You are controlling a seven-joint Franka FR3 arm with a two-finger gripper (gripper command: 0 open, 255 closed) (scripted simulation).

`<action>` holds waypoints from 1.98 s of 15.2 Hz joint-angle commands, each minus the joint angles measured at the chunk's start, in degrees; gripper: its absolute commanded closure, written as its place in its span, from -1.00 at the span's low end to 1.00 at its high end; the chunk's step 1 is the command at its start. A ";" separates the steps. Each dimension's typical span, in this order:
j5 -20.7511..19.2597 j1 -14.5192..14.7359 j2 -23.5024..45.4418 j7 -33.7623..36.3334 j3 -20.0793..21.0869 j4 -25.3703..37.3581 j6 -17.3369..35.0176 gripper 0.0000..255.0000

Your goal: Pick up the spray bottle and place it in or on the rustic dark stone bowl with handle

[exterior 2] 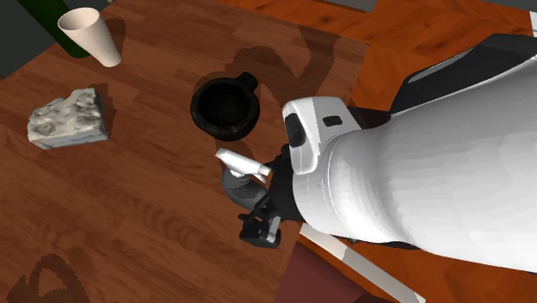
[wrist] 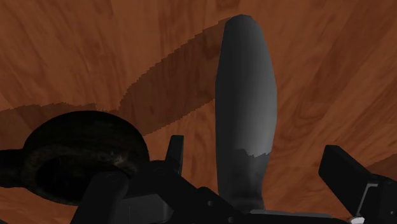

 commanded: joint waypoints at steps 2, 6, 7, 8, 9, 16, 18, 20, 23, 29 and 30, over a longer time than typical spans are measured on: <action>-2.27 -0.60 1.88 1.35 0.27 -0.93 1.89 -1.00; -2.27 -0.58 1.89 1.35 0.24 -0.93 1.89 -1.00; -2.27 -0.58 1.89 1.35 0.24 -0.93 1.89 -1.00; -2.27 -0.58 1.89 1.35 0.24 -0.93 1.89 -1.00; -2.26 -0.57 1.88 1.34 0.24 -0.92 1.88 -1.00; -2.27 -0.58 1.89 1.35 0.24 -0.92 1.88 1.00; -2.28 -0.58 1.90 1.36 0.25 -0.91 1.87 1.00; -2.27 -0.58 1.89 1.35 0.24 -0.93 1.89 1.00; -1.16 -0.48 1.38 -0.02 0.04 0.90 0.05 1.00; 0.38 -0.36 0.91 -2.32 -0.20 4.97 -3.87 1.00; 0.55 -0.34 0.90 -2.65 -0.22 5.70 -4.55 1.00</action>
